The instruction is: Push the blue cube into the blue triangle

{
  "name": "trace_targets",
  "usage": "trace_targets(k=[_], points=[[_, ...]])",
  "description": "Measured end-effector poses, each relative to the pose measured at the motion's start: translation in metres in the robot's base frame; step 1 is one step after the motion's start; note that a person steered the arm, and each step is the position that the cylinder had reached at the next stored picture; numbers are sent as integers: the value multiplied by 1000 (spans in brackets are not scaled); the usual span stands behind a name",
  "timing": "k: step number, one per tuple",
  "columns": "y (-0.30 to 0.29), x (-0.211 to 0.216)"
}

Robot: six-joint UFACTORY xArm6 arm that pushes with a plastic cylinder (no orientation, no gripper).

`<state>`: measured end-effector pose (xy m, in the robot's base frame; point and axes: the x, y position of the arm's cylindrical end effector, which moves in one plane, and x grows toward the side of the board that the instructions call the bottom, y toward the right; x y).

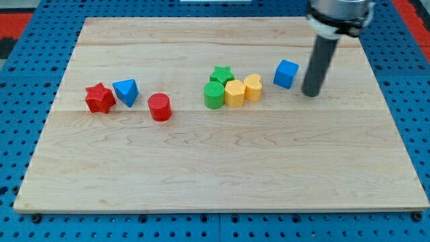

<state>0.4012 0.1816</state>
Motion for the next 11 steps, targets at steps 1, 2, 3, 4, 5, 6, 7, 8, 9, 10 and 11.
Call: trace_targets(k=[1, 2, 3, 4, 5, 6, 7, 8, 9, 10, 11], points=[[-27, -80], [-128, -146], [-27, -113], [14, -11], [-27, -13], [-55, -67], [-126, -85], [-170, -97], [-128, -69], [-165, -88], [-228, -119]])
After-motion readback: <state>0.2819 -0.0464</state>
